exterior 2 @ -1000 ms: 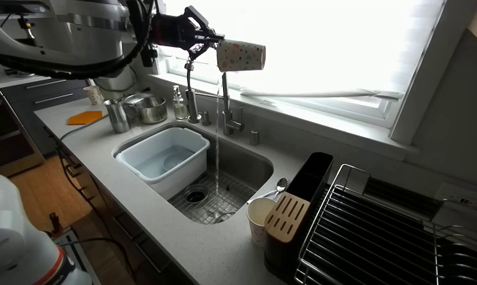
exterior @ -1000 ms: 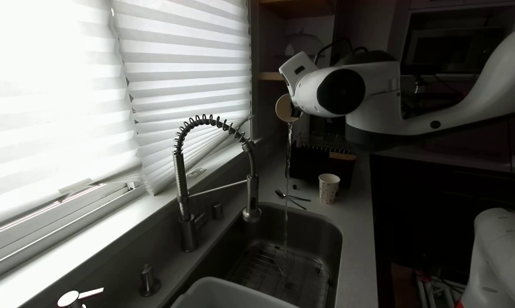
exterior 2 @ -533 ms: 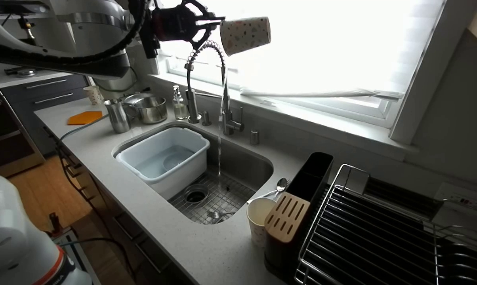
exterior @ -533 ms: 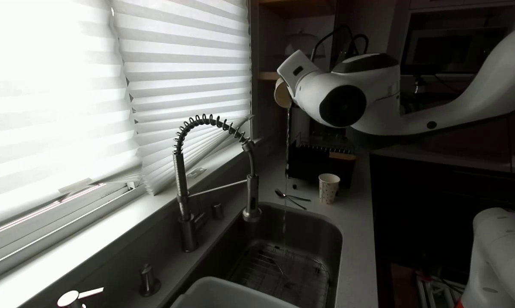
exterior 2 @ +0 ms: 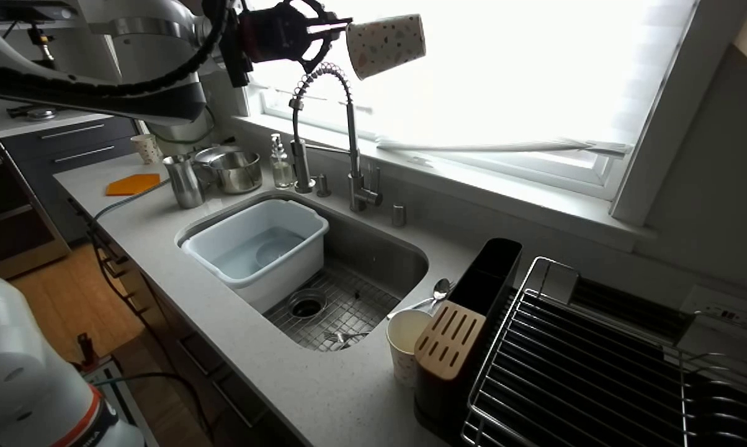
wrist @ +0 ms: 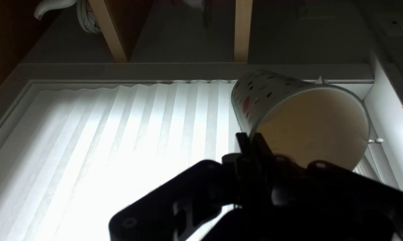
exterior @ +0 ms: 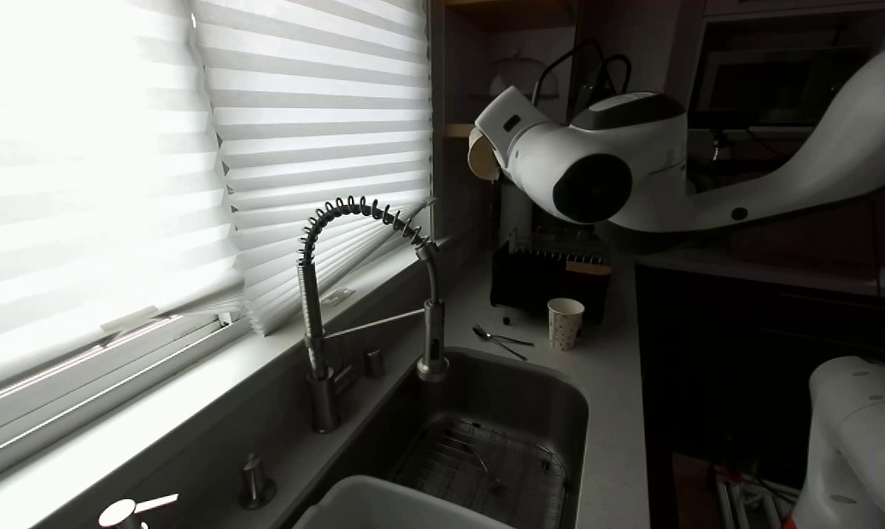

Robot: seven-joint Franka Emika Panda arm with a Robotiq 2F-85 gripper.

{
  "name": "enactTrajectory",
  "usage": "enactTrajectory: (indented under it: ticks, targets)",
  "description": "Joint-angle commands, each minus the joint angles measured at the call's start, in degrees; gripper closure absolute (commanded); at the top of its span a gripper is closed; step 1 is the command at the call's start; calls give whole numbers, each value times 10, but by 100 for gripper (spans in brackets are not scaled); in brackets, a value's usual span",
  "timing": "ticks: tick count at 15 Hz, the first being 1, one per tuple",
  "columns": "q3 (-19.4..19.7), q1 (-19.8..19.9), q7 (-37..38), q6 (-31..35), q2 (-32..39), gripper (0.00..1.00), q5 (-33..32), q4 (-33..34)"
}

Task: Pour the water out of the cup

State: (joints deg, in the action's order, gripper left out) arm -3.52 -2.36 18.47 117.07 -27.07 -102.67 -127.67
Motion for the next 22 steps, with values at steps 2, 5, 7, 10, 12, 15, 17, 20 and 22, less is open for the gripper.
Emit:
enactTrajectory:
  ticks: [2,5,7,10,12,15,17,20,22]
  targets:
    - [15,-28,-9,-29,-2,99,134,0]
    - [18,-33,-19,-47,-6,99,238,11]
    - [21,-31,-29,-58,-12,99,303,16]
    - [29,-24,-46,-81,-28,99,396,15]
    - [38,-18,-51,-99,-44,99,452,5]
    - [52,-3,-48,-129,-67,99,524,-16]
    - [63,10,-41,-147,-77,99,568,-25]
    - [54,30,-43,-148,-63,95,577,-11]
    - [58,40,-42,-151,-68,95,597,-18]
